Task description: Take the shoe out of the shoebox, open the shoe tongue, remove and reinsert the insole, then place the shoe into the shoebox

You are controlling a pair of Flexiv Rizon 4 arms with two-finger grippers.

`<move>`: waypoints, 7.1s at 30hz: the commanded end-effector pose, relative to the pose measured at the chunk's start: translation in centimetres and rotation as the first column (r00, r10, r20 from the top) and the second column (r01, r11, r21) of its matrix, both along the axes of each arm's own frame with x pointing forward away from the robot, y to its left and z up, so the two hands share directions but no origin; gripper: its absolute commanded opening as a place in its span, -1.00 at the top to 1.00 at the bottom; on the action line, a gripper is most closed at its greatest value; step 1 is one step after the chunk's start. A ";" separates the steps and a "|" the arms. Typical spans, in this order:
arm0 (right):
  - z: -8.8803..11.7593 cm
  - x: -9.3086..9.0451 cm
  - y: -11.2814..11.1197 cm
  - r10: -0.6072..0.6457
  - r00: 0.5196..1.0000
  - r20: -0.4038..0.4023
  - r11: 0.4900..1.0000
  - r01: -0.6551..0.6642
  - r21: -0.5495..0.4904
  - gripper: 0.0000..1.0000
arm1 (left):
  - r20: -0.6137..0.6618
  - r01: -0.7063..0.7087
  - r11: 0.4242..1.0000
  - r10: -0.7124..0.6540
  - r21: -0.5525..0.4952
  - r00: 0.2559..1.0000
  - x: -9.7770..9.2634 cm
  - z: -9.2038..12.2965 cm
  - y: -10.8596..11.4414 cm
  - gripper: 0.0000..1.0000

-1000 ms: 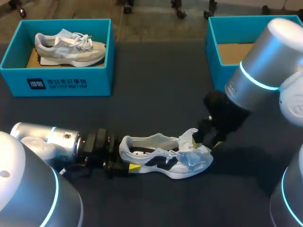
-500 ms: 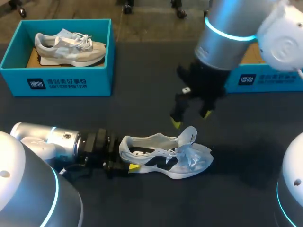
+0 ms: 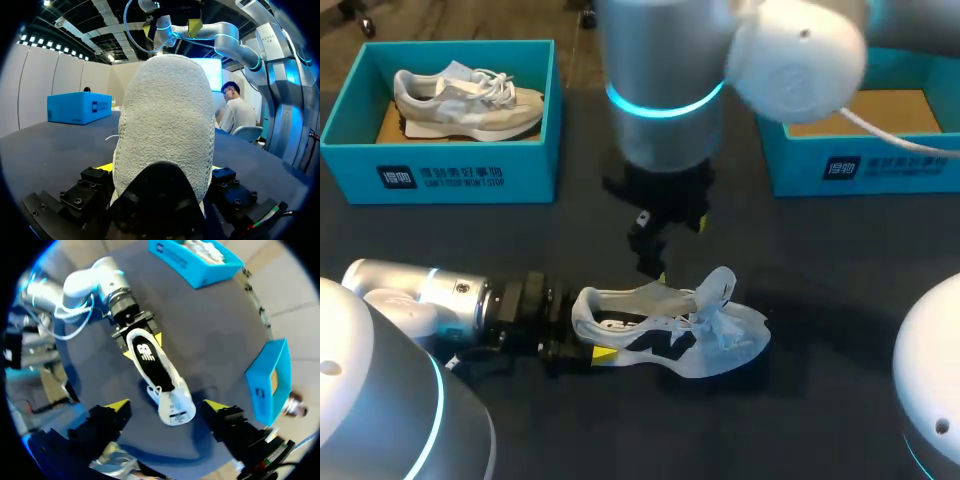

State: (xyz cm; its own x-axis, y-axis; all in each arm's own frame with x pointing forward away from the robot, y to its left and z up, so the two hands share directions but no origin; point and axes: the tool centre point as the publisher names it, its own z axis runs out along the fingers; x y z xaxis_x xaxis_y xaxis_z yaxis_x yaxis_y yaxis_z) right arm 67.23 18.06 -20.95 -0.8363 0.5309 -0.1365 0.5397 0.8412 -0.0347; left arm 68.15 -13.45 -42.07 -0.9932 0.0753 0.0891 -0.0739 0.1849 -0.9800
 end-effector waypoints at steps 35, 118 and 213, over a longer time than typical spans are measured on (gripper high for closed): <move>-10.0 2.0 6.4 0.348 0.937 -0.011 0.937 -0.348 0.026 1.00 | 0.001 -0.003 1.000 0.003 0.002 1.000 0.1 -0.2 -0.1 1.00; -19.8 3.0 0.2 0.343 0.933 -0.113 0.939 -0.337 0.070 0.18 | 0.001 -0.003 1.000 0.003 0.002 1.000 0.1 -0.2 -0.1 1.00; -10.4 2.5 1.5 0.669 0.740 0.065 0.718 -0.666 0.201 0.63 | 0.001 -0.003 1.000 0.003 0.002 1.000 0.1 -0.2 -0.1 1.00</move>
